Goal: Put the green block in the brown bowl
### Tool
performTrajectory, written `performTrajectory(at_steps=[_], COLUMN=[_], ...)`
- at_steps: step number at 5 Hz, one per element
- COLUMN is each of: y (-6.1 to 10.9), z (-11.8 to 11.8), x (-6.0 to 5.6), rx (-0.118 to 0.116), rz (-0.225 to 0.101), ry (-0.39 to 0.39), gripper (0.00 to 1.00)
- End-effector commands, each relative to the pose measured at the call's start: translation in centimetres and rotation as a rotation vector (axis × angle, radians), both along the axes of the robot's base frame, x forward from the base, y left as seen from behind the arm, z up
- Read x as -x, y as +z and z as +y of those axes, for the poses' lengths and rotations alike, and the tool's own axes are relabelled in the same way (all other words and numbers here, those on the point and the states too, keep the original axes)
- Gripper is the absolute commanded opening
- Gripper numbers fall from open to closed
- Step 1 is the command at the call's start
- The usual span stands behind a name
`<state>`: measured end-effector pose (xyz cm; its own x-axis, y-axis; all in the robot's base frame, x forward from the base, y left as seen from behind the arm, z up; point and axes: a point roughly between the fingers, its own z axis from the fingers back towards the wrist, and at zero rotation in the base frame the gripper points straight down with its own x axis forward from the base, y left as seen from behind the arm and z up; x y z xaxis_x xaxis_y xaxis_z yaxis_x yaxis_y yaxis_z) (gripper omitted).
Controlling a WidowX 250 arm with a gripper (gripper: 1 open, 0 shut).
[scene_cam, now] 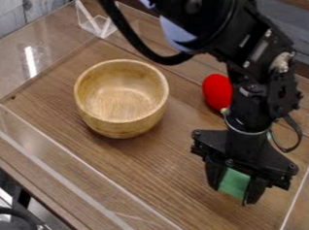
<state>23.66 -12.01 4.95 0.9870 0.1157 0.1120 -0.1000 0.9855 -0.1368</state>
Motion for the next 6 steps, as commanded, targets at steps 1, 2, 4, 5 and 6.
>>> performTrajectory(at_steps=[1,2,4,5,6], y=[0.8,1.0,-2.0,1.0,5.3], z=[-1.2,-1.7,-2.2,-1.7,0.3], x=[-0.9,-1.3,-0.7,-0.6,-1.0], rx=[0.016,0.013,0.001,0.002,-0.007], rz=[-0.02,-0.015,-0.004,-0.033,-0.09], ry=[-0.095,-0.183,-0.118,-0.171,-0.126], gripper=[0.0,0.0,0.0,0.0,0.0])
